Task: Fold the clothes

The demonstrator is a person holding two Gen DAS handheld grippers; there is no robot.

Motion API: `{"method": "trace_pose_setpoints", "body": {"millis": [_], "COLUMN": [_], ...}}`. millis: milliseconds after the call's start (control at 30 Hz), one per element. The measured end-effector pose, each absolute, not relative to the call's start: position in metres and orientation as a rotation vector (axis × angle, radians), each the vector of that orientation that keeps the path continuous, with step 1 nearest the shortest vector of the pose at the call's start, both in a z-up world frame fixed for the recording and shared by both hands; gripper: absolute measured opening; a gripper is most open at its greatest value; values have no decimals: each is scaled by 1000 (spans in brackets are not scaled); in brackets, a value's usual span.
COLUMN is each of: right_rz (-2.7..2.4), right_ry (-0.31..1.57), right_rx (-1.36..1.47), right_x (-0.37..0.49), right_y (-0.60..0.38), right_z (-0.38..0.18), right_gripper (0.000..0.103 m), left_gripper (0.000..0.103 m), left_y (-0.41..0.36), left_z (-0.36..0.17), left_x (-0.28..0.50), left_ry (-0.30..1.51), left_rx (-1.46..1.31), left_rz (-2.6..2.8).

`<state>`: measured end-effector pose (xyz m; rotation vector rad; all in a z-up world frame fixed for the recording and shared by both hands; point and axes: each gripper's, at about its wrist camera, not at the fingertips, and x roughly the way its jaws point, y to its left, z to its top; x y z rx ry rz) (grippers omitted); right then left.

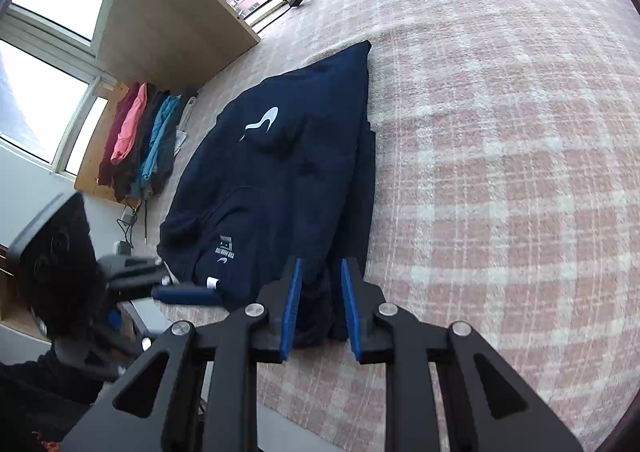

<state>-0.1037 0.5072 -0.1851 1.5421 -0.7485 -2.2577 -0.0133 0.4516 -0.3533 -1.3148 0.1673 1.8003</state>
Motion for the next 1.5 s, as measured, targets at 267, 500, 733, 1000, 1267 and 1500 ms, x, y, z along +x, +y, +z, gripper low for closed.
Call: {"method": "trace_pose_setpoints", "body": {"millis": [267, 500, 733, 1000, 1267, 1500], "right_rz": [-2167, -2162, -2227, -2277, -2248, -2330], "right_ry": [-754, -727, -621, -659, -603, -473], "right_rx": [1623, 1595, 1645, 1677, 1737, 1649], "right_x": [-147, -152, -152, -117, -70, -102], "right_y": [505, 500, 501, 524, 496, 460], "right_z": [-211, -202, -198, -193, -201, -146], "right_gripper": [21, 3, 3, 12, 33, 33], "left_gripper": [27, 2, 0, 24, 26, 29], "left_y": [489, 469, 459, 372, 194, 206], "left_z": [-354, -326, -321, -274, -242, -277], "left_x": [14, 14, 16, 47, 17, 6], "left_ry": [392, 304, 227, 197, 90, 296], "left_rx": [-1207, -1143, -1202, -1235, -1370, -1285], "left_rz": [1880, 1892, 1810, 1989, 2333, 2211]}}
